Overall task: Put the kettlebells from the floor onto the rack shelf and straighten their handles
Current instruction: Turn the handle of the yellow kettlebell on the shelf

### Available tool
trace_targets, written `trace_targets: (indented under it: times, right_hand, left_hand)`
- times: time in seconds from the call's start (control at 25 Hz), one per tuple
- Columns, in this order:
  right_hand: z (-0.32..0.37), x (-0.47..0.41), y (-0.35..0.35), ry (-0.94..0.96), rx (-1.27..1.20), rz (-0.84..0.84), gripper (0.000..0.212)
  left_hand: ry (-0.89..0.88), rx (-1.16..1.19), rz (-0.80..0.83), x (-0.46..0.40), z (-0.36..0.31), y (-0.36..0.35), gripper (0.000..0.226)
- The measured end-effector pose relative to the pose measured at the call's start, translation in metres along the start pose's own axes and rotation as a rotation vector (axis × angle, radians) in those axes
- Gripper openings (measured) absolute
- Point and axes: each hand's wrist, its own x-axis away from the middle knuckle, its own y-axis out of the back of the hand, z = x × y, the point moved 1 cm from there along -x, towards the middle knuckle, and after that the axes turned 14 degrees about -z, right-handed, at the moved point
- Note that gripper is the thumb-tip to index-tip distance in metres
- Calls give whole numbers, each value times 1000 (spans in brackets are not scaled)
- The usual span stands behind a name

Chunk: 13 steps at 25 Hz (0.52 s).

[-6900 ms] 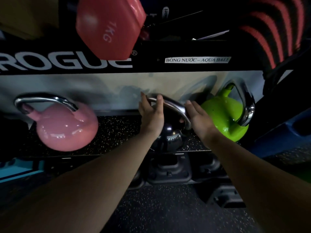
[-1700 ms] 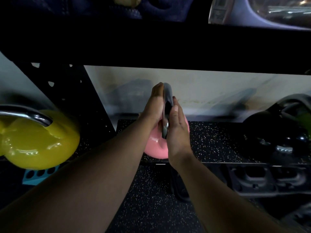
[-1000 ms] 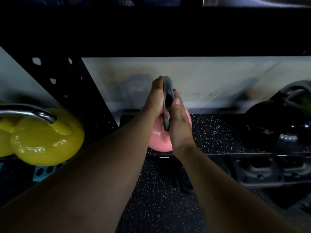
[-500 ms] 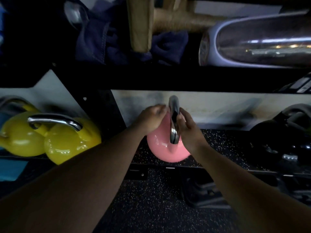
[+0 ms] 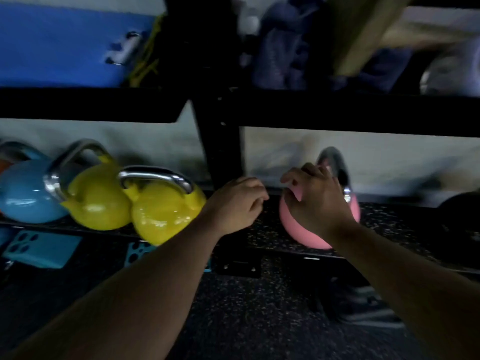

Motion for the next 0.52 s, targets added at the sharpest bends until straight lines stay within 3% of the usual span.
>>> trace_targets:
  times: [0.16,0.32,0.4,0.52]
  right_hand:
    - [93,-2,-42,28,-115,6,16]
    - [176,-20,-94,75,-240,42,20]
    - [198,-35,-123,13,-232,64,33]
    - [203,-51,-158,-180,-144,175,52]
  left_hand:
    - [-32,-113,-92,48,63,63,19]
    - [202,-284,-213,90,158,125,32]
    - [364,-234,-199,99,189,135,39]
    - [641,78,-171,100,201,123,61]
